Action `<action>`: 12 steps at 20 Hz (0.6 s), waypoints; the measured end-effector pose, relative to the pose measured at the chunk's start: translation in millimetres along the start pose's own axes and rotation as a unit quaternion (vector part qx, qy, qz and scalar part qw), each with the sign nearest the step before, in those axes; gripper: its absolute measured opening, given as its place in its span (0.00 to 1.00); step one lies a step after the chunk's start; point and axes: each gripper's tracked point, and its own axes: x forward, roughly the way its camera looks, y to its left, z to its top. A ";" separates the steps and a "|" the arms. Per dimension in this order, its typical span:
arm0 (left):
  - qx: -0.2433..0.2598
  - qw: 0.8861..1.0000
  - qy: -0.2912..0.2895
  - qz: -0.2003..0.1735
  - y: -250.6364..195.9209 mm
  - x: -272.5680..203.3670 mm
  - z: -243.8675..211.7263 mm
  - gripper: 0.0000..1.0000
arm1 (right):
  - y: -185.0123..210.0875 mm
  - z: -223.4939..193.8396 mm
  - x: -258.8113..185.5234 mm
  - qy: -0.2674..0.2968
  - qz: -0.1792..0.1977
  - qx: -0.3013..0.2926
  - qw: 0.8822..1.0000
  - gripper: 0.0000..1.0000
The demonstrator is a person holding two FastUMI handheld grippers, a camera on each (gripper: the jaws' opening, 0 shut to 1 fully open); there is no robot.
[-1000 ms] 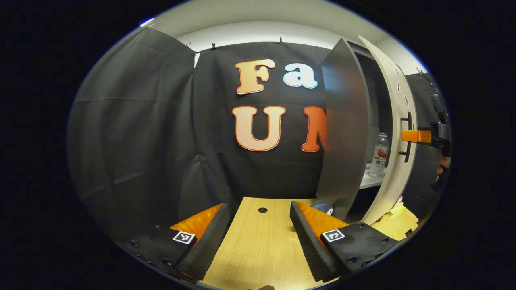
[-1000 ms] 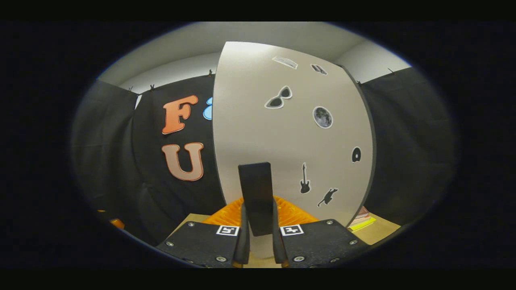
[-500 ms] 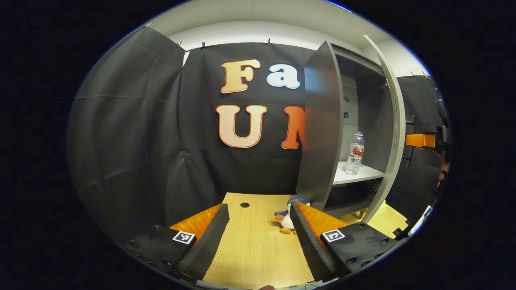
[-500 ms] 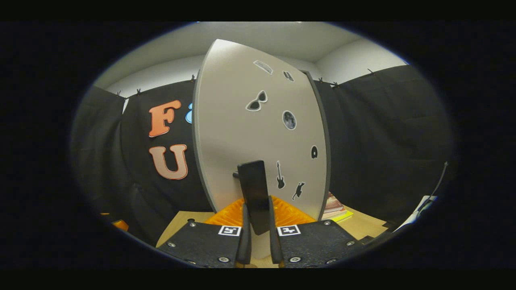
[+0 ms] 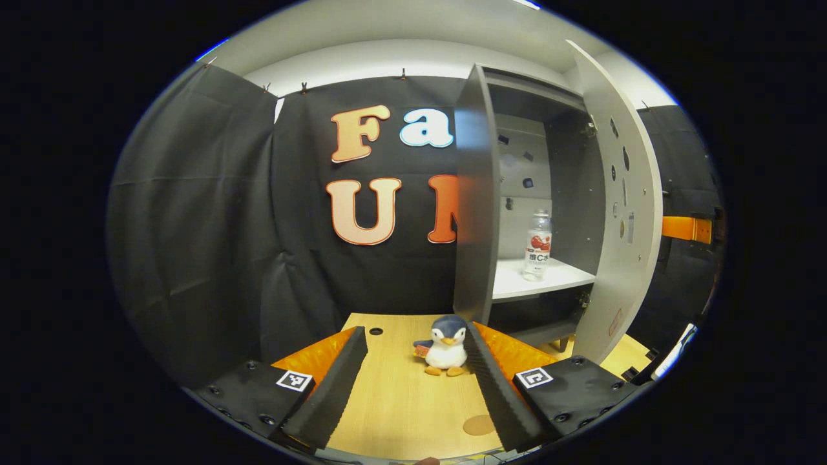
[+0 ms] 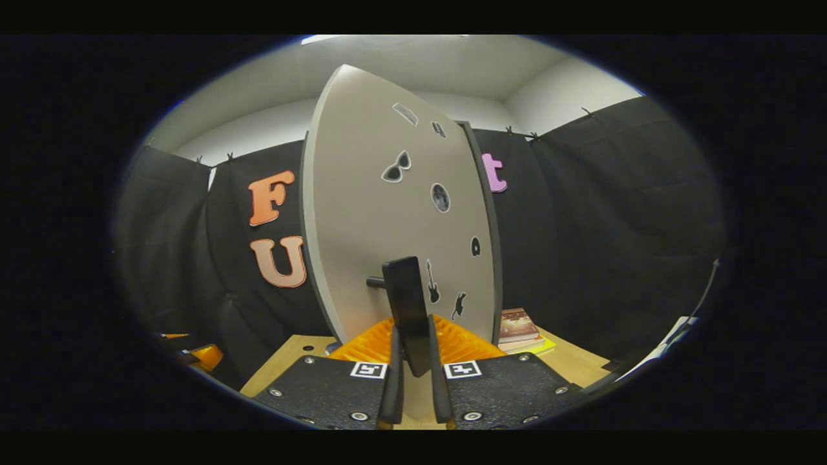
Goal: Open the cabinet door with the right hand, grasp the bottle in the cabinet with the left hand and place it on the coaster, then close the cabinet door with the right hand.
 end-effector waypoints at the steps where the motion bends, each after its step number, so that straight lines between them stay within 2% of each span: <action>1: -0.002 1.000 -0.004 -0.003 -14.9 -6.0 3.0 0.99 | -10.9 1.5 -6.0 0.002 0.005 0.003 1.000 0.16; 2: -0.002 1.000 -0.006 -0.005 -29.7 -11.3 3.8 0.98 | -22.8 3.1 -12.2 0.002 0.009 0.007 1.000 0.18; 4: -0.001 1.000 -0.010 -0.002 -52.2 -19.0 6.4 0.98 | -47.0 8.4 -19.8 -0.001 0.011 0.008 1.000 0.14; 11: 0.008 1.000 -0.001 -0.006 -130.3 -38.5 -4.5 0.98 | -124.8 11.0 -33.4 0.009 0.026 0.009 1.000 0.12; 12: 0.010 1.000 -0.001 -0.007 -138.6 -42.0 -5.1 0.99 | -133.6 13.5 -35.4 0.006 0.031 0.003 1.000 0.18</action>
